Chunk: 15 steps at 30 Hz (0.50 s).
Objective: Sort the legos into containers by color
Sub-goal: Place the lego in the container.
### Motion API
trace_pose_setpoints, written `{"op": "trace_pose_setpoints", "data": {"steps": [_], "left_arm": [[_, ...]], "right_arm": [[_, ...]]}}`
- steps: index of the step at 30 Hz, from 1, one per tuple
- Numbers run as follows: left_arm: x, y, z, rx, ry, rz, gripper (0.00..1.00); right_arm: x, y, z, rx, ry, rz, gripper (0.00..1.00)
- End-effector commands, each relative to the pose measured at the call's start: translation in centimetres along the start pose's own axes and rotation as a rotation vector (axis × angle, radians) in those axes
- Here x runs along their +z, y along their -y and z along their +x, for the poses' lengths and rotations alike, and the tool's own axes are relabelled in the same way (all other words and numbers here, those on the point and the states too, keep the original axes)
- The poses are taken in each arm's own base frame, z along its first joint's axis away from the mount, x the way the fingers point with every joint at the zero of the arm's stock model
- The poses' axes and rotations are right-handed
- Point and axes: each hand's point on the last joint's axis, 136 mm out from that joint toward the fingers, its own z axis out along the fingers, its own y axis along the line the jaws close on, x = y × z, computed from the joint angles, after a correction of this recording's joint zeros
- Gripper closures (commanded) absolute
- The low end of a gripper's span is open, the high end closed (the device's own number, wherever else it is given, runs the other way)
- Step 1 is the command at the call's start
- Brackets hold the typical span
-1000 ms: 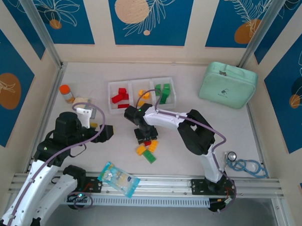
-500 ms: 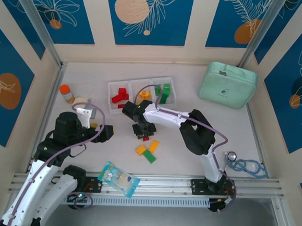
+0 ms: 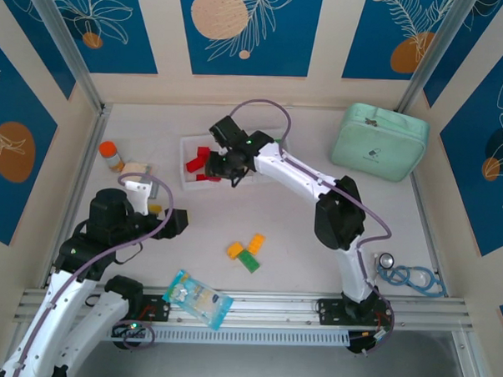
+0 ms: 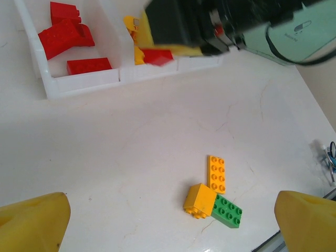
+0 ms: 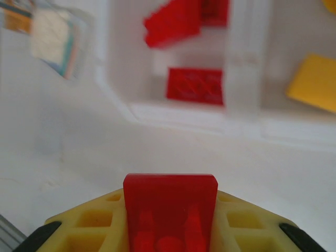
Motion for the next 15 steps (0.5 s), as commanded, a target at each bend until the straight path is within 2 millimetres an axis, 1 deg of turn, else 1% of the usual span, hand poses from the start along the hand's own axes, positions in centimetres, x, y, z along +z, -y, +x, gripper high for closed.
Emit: {"op": "trace_pose_setpoints", "data": {"steps": [1, 4, 8, 10, 15], "left_arm": [[-0.1, 0.2, -0.2, 0.016, 0.016, 0.016, 0.01], [-0.1, 0.2, -0.2, 0.018, 0.018, 0.018, 0.01], [-0.2, 0.3, -0.2, 0.019, 0.020, 0.021, 0.01], [-0.2, 0.3, -0.2, 0.019, 0.021, 0.022, 0.00], [-0.2, 0.4, -0.3, 0.022, 0.023, 0.030, 0.01]], "right_arm": [[2.6, -1.8, -0.7, 0.013, -0.020, -0.077, 0.95], [4.2, -2.1, -1.9, 0.026, -0.019, -0.103, 0.96], [5.7, -2.4, -3.4, 0.014, -0.005, -0.123, 0.96], [6.7, -2.4, -3.7, 0.011, -0.011, -0.131, 0.96], [8.0, -2.2, -4.1, 0.020, -0.018, -0.142, 0.95]]}}
